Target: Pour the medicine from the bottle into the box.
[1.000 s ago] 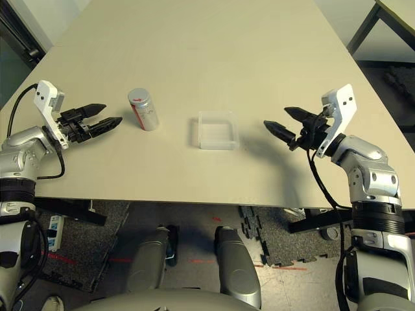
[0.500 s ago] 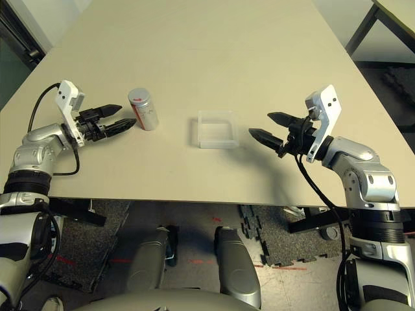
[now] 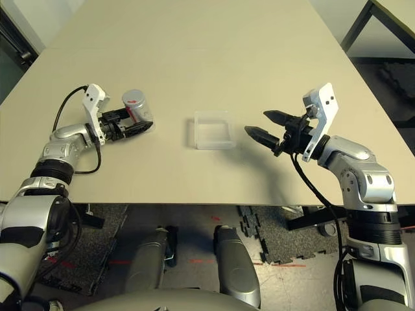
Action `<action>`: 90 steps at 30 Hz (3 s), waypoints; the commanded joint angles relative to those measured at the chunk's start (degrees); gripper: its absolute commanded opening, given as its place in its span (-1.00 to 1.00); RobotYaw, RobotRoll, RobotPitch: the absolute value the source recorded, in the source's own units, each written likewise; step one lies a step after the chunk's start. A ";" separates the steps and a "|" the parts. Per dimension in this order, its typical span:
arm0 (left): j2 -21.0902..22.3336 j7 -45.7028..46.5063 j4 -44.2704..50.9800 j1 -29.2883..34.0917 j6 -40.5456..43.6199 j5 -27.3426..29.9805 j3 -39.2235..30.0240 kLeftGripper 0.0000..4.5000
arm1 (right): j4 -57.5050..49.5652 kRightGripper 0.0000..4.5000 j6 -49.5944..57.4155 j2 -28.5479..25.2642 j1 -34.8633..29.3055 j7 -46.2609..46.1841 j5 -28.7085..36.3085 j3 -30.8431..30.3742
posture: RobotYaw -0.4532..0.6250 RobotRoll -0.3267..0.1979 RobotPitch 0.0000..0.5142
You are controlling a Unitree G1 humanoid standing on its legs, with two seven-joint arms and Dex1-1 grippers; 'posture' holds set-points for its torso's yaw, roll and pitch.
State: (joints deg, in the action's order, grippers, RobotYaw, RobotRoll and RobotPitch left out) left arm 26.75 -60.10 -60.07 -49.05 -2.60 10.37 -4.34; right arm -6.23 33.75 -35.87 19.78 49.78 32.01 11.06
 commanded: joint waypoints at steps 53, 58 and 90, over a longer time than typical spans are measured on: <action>-9.64 -21.44 3.74 -15.26 -2.37 -5.26 13.11 0.21 | 3.15 1.00 5.69 4.73 25.02 5.19 0.16 -14.06 | -0.28 0.25 -0.30; -10.30 -21.65 3.18 -15.13 -3.68 -5.85 13.08 0.21 | 5.63 1.00 4.38 6.52 26.53 3.52 -2.51 -14.62 | -0.27 0.25 -0.29; -12.58 -25.66 12.80 -12.99 1.10 -3.11 12.63 0.21 | 16.45 0.12 -8.51 7.01 31.13 23.67 -5.44 -19.06 | -0.23 0.25 -0.25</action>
State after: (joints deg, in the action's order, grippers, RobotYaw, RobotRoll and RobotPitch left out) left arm 14.66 -84.33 -50.02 -62.16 -3.05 5.47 7.92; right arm 7.75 28.46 -29.42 49.81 68.58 27.92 -4.72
